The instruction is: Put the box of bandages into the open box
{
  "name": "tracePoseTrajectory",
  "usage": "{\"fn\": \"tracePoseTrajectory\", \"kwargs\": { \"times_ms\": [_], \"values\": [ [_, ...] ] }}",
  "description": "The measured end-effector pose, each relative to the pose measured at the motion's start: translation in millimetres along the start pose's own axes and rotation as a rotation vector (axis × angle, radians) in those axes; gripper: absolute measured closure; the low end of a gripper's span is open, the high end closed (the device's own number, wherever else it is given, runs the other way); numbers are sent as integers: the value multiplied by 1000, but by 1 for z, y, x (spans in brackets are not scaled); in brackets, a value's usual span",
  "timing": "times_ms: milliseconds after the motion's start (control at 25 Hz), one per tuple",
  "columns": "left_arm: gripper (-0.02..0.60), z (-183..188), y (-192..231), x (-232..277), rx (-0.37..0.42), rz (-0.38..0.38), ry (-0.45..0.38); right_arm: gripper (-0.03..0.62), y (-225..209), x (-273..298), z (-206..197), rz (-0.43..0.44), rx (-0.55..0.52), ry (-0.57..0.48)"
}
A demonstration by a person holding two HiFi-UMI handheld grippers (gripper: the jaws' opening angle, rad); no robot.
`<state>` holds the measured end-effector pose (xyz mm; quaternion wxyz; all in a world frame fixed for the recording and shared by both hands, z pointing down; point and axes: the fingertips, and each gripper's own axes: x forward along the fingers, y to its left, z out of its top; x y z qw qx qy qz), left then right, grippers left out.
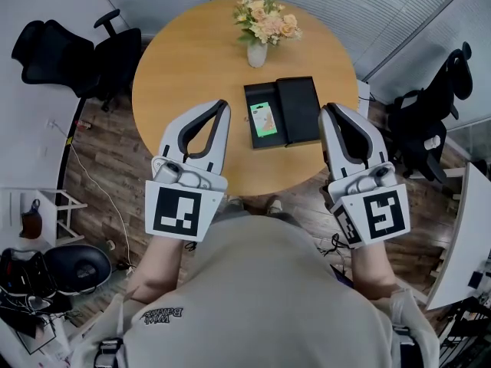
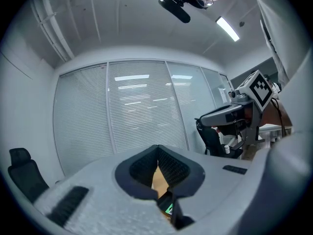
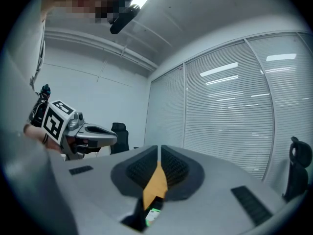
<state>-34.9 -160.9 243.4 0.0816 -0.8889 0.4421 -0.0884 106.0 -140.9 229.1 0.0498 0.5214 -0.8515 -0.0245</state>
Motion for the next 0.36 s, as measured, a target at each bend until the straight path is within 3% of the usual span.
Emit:
{"fn": "tracePoseTrajectory", "kwargs": {
  "times_ms": [360],
  "values": [
    [560, 0, 3, -4, -8, -1, 3, 551, 0, 0, 4, -5, 0, -6]
  ]
}}
